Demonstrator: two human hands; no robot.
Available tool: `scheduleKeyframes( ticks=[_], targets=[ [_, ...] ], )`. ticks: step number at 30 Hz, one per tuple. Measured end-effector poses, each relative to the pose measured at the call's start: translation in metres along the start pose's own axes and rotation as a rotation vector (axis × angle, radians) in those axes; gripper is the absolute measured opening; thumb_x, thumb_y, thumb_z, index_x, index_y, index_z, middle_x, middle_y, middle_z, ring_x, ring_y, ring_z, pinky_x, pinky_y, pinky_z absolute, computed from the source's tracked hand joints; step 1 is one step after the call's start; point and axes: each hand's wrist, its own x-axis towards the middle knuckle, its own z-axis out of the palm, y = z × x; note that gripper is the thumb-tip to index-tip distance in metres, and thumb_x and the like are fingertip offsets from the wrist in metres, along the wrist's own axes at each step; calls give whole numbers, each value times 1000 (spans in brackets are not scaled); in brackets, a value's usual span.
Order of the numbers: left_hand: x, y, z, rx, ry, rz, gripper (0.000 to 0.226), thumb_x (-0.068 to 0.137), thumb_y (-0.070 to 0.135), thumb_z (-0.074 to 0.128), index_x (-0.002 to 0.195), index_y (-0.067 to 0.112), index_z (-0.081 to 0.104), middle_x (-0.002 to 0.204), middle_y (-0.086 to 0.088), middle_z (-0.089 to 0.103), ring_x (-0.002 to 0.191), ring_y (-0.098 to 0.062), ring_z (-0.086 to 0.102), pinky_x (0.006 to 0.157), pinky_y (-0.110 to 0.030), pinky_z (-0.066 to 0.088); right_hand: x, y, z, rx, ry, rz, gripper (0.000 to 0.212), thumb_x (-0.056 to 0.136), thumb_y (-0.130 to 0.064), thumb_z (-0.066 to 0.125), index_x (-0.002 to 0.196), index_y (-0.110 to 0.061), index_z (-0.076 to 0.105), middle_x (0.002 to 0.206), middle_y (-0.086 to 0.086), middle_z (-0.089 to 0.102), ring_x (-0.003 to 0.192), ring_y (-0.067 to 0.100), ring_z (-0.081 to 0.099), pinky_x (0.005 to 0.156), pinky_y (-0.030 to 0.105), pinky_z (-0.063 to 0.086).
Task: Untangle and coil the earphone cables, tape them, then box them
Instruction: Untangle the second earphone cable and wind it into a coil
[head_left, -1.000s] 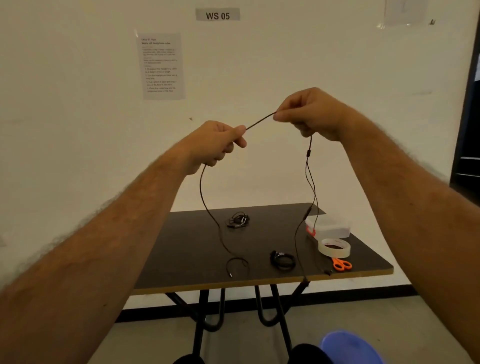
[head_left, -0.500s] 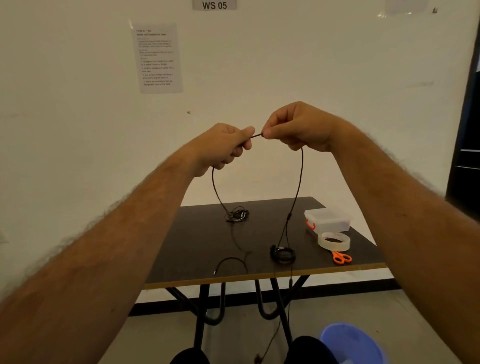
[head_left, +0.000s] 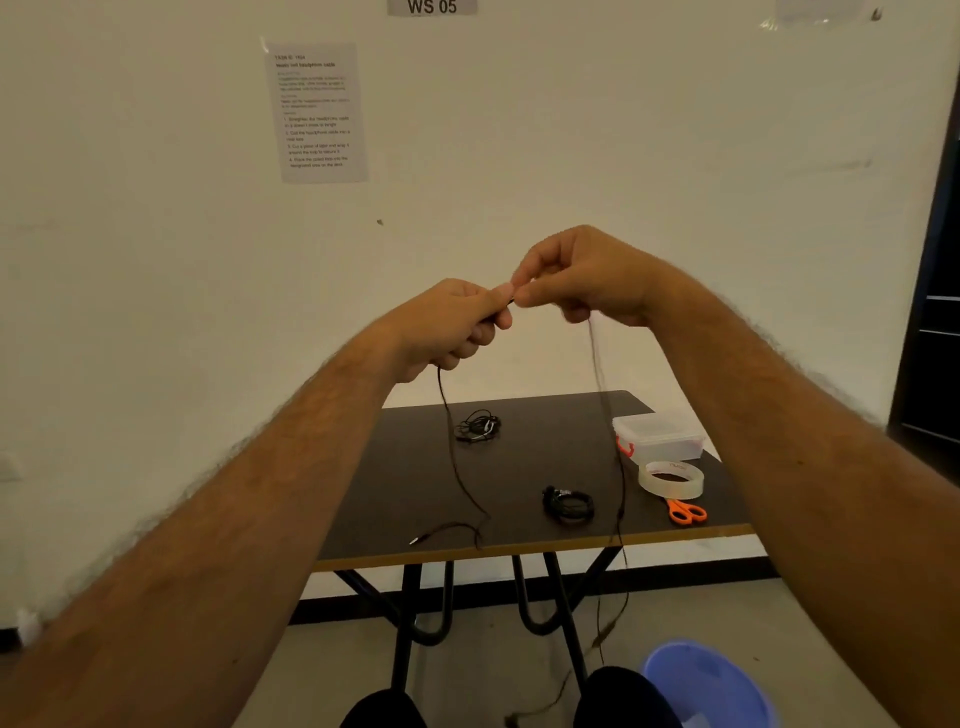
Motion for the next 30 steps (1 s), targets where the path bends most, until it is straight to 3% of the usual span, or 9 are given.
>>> scheduleKeyframes(
  ticks=[4,6,9,11,15,19,23,26,30],
  targets=[
    [-13,-18,-1,-155,8,-26,38,103,44,41,75,20,47,56,9,32,47,-7,19,40,-17,15,-10,11,-2,57,259,-28,7,92,-6,65,86,-9,65,55,-3,51,47,10,44,53,28,47],
    [-18,-21,4,-180,8,-31,37,103,44,41,75,20,47,56,9,32,46,-6,20,39,-16,15,-16,15,4,154,164,8,9,92,-2,60,98,-10,61,66,3,58,48,13,51,58,35,52],
    [-22,-19,17,-160,-7,-20,39,103,44,41,74,21,50,55,10,33,45,-6,21,40,-17,15,-26,17,20,283,-164,47,46,85,-6,66,128,-14,50,83,18,60,52,20,51,57,36,53],
    [-24,-17,27,-131,-9,1,42,104,45,40,69,23,51,54,10,34,46,-6,20,43,-20,14,-29,18,28,227,-240,36,50,84,-9,71,129,-16,52,85,31,54,56,26,44,54,31,49],
    [-34,-28,33,-207,19,-21,39,103,45,41,74,20,49,54,10,34,45,-6,20,40,-17,16,-30,16,27,31,83,-38,7,86,-5,72,92,-9,71,70,22,50,55,21,40,50,28,37],
    [-42,-40,32,-366,3,-53,38,103,45,41,74,21,47,56,9,31,45,-6,19,38,-17,17,-36,22,17,50,314,-67,5,91,-5,65,91,-10,65,65,9,55,50,14,51,53,30,48],
    [-43,-39,41,-359,-21,-61,38,103,44,41,74,21,49,56,9,32,46,-6,19,38,-17,18,-45,24,28,149,-149,77,43,88,-18,70,127,-16,53,85,13,66,59,22,59,62,34,52],
    [-44,-41,50,-309,-27,-69,39,103,44,40,73,21,50,56,8,34,47,-6,21,39,-17,18,-46,24,41,140,-346,54,50,80,-20,77,126,-18,58,87,30,55,63,22,54,63,33,50],
    [-48,-52,51,-343,-34,-85,38,103,45,41,78,18,53,56,8,36,46,-6,24,39,-16,20,-42,25,42,-48,2,9,11,86,-7,73,96,-12,73,62,10,52,56,17,45,53,28,46]
  ],
)
